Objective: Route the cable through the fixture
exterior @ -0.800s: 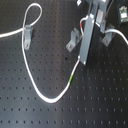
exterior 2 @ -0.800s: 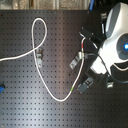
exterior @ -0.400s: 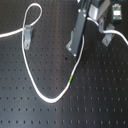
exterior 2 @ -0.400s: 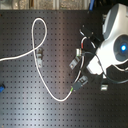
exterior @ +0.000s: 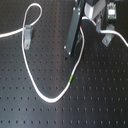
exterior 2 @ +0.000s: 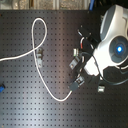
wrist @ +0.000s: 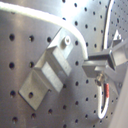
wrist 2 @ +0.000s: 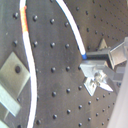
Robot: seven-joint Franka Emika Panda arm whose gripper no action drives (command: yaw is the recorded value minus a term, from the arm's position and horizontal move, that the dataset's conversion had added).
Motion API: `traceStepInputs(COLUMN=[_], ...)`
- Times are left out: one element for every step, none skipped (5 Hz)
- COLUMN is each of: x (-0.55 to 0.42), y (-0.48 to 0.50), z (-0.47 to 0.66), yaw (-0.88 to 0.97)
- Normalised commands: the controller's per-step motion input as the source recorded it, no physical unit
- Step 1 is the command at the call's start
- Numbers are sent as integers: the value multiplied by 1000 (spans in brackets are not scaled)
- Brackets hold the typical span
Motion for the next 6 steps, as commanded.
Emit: traceStepInputs(x=[-112,-117,78,66,5,-11], y=[-110,-423,-392,-58,-3,-21], z=[-546,-168,-108,-46,561,611], yaw=[0,-269,-131,0,0,0])
